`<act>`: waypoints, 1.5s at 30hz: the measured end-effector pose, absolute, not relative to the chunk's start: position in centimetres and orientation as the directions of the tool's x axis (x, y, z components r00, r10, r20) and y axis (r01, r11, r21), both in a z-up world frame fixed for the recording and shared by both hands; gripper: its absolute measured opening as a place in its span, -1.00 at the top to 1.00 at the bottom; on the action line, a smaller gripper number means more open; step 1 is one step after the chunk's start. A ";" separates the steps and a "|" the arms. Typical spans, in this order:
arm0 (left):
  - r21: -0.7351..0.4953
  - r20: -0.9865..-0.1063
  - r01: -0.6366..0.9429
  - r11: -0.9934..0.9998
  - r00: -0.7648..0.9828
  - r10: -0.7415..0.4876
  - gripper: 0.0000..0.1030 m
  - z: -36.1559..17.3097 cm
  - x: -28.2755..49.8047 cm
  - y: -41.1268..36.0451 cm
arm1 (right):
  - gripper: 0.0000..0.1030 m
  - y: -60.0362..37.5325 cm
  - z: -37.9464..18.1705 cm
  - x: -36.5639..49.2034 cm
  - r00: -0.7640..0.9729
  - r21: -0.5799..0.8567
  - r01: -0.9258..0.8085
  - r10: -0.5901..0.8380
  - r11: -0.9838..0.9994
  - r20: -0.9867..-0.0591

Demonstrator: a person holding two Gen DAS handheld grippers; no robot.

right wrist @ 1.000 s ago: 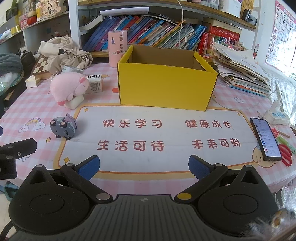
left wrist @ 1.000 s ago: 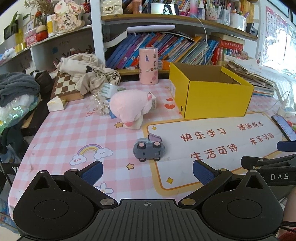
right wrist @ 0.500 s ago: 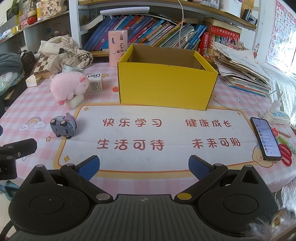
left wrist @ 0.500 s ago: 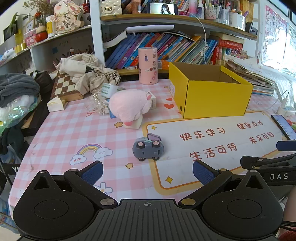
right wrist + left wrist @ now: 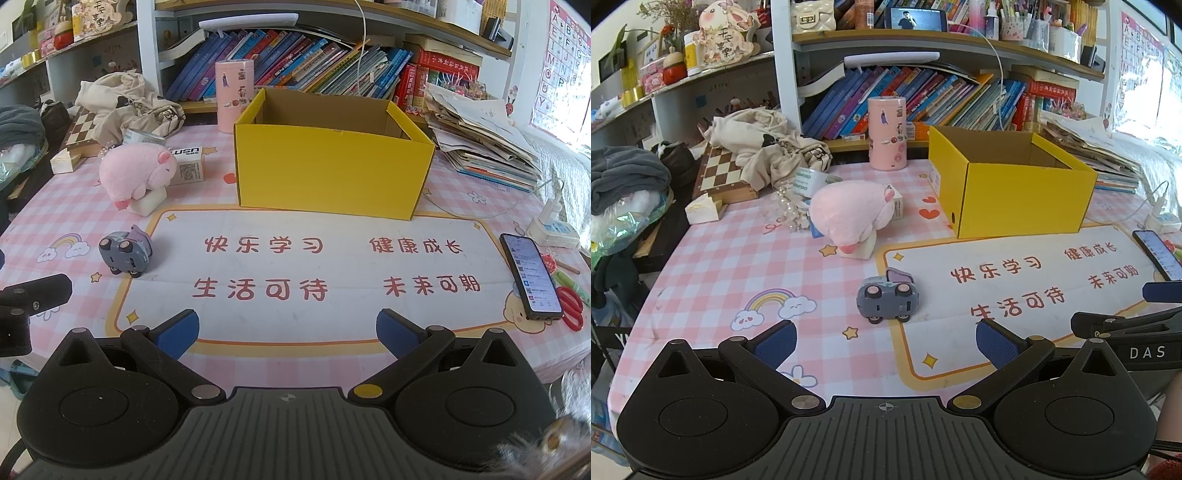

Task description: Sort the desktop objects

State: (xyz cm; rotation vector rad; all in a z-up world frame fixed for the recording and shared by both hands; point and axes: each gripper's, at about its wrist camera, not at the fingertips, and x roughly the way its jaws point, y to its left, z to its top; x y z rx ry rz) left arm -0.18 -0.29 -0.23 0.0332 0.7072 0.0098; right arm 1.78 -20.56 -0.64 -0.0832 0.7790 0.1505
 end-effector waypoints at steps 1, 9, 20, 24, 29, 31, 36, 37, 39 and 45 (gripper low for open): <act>0.034 -0.649 0.002 0.999 0.760 0.021 -1.00 -0.2 -0.2 -0.3 | -1.00 -20.6 -0.6 1.8 0.701 -0.019 -0.166 0.104 0.986 -0.705; 0.030 -0.649 0.001 1.000 0.761 0.019 -1.00 -0.1 -0.1 0.0 | -1.00 -20.3 -0.6 1.8 0.700 -0.022 -0.168 0.104 0.986 -0.707; 0.033 -0.647 0.002 0.999 0.762 0.020 -1.00 -0.1 0.0 0.1 | -1.00 -20.1 -0.7 1.9 0.702 -0.025 -0.170 0.103 0.985 -0.705; 0.033 -0.651 0.005 0.999 0.759 0.018 -1.00 -0.2 0.1 0.0 | -1.00 -20.0 -0.9 2.1 0.694 -0.024 -0.173 0.105 0.985 -0.713; 0.035 -0.660 0.006 0.999 0.751 0.019 -1.00 -0.5 0.3 0.0 | -1.00 -19.9 -1.1 2.4 0.685 -0.023 -0.181 0.109 0.983 -0.720; 0.033 -0.662 0.004 0.999 0.750 0.019 -1.00 -0.5 0.3 0.0 | -1.00 -19.8 -1.1 2.5 0.685 -0.023 -0.183 0.111 0.983 -0.720; 0.030 -0.659 0.014 0.999 0.752 0.009 -1.00 -0.5 0.4 0.0 | -1.00 -19.7 -1.1 2.6 0.683 -0.018 -0.193 0.121 0.981 -0.720; 0.029 -0.658 0.018 0.999 0.753 0.006 -1.00 -0.5 0.4 0.0 | -1.00 -19.7 -1.1 2.6 0.682 -0.018 -0.196 0.123 0.980 -0.720; 0.030 -0.657 0.021 0.999 0.754 0.004 -1.00 -0.5 0.4 0.0 | -1.00 -19.6 -1.1 2.6 0.683 -0.019 -0.201 0.126 0.979 -0.720; 0.033 -0.661 0.010 0.999 0.750 0.015 -1.00 -0.5 0.5 0.3 | -1.00 -19.4 -1.1 2.7 0.679 -0.016 -0.203 0.130 0.979 -0.722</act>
